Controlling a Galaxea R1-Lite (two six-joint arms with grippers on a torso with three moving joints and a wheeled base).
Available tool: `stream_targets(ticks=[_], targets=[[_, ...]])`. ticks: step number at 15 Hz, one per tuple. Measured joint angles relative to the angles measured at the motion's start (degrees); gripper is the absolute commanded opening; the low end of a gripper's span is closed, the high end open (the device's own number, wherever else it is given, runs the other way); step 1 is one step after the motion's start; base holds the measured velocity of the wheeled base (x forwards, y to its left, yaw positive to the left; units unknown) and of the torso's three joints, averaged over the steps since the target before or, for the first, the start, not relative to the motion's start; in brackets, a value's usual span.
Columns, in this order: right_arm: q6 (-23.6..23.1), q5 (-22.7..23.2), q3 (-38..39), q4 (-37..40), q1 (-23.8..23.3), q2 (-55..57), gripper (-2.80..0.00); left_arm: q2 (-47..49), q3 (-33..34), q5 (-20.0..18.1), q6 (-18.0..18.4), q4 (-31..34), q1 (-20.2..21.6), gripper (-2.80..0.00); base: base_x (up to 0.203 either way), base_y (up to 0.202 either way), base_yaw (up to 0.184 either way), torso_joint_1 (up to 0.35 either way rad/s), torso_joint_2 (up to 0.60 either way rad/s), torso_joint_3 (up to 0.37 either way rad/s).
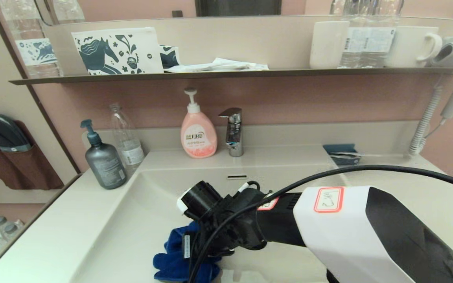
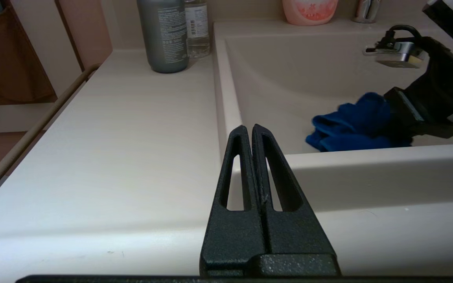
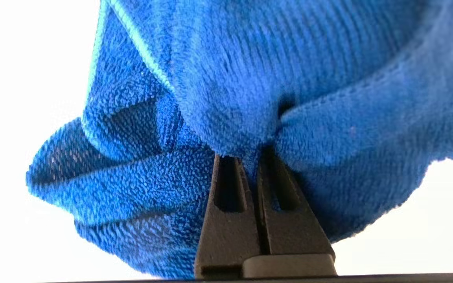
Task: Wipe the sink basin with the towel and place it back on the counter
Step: Wipe the sink
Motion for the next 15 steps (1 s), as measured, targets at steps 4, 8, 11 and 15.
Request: stream_targets(ticks=[4, 8, 11, 15], targets=[[-4.0, -0.2, 0.0, -14.3, 1.3, 2.6, -2.8, 0.0, 0.0, 0.0, 0.0, 0.0, 0.0, -2.8, 0.0, 0.0, 0.0, 0.0, 0.0, 0.0], [-11.2, -2.4, 0.0, -28.7, 0.1, 5.6, -2.8, 0.0, 0.0, 0.0, 0.0, 0.0, 0.0, -2.8, 0.0, 0.0, 0.0, 0.0, 0.0, 0.0], [-14.3, -5.4, 0.0, -33.1, -2.3, 7.0, -2.8, 0.0, 0.0, 0.0, 0.0, 0.0, 0.0, -2.8, 0.0, 0.0, 0.0, 0.0, 0.0, 0.0], [-15.2, -8.8, 0.1, -32.8, -4.8, 6.7, -2.8, 0.0, 0.0, 0.0, 0.0, 0.0, 0.0, -2.8, 0.0, 0.0, 0.0, 0.0, 0.0, 0.0]])
